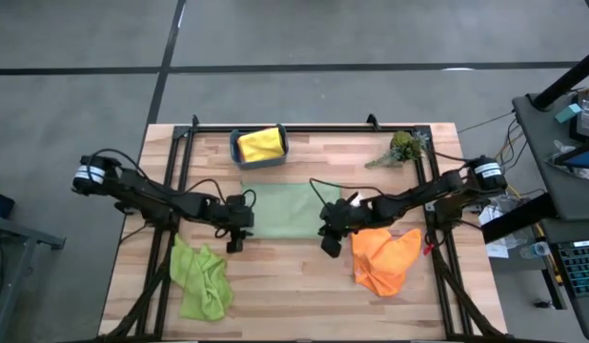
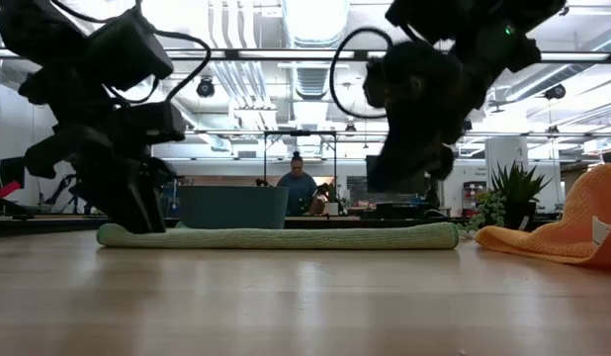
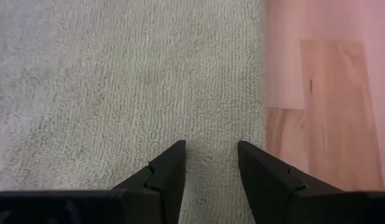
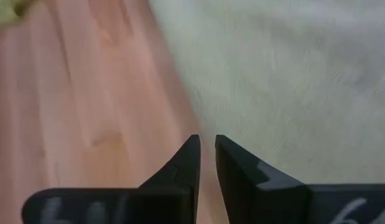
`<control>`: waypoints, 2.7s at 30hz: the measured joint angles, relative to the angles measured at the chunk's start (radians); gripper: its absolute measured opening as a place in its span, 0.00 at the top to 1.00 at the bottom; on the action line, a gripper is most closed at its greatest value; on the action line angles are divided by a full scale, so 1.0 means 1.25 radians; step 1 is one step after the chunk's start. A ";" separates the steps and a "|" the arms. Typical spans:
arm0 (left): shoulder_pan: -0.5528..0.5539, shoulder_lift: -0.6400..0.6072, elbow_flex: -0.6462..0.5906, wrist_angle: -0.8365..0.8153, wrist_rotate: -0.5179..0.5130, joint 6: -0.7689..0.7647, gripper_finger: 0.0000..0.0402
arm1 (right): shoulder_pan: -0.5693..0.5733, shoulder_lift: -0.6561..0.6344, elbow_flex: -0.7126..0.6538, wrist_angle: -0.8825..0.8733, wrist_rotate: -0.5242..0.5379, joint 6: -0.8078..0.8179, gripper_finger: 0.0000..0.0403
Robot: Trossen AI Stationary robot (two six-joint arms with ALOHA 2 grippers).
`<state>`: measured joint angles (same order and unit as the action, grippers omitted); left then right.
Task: Fold microfiber towels
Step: Fold the green microfiber towel
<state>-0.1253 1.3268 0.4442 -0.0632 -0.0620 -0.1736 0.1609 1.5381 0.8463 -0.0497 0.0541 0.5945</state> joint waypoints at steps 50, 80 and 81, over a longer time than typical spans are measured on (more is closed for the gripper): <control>0.001 -0.044 -0.007 -0.005 -0.006 0.004 0.67 | -0.152 -0.091 -0.068 -0.200 0.041 0.323 0.24; 0.001 -0.044 -0.008 0.001 -0.042 0.005 0.67 | -0.171 -0.026 -0.222 0.172 0.016 0.374 0.24; 0.001 -0.044 -0.008 0.002 -0.042 0.005 0.67 | -0.171 -0.009 -0.220 0.205 0.005 0.370 0.24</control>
<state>-0.1246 1.2713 0.4339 -0.0612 -0.1139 -0.1669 -0.0532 1.5264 0.5714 0.2060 0.0607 1.0572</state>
